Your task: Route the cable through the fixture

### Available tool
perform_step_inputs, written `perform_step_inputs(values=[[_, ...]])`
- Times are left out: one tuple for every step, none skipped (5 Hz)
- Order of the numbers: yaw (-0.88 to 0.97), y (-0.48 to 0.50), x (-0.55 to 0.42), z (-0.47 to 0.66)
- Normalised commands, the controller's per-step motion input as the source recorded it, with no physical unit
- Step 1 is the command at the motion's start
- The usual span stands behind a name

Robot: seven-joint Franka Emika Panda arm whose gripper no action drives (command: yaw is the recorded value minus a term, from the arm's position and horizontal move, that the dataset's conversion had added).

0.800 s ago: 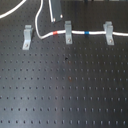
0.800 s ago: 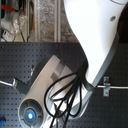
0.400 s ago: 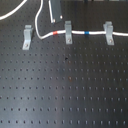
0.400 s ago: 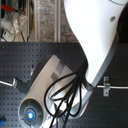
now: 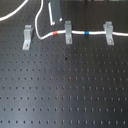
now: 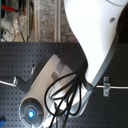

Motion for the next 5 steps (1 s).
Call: perform_step_inputs(values=[[0.34, 0.247, -0.322, 0.28], [0.35, 0.297, -0.356, 0.33], [0.29, 0.402, -0.307, 0.38], [0.27, 0.424, -0.260, 0.38], [0.30, 0.259, -0.235, 0.24]])
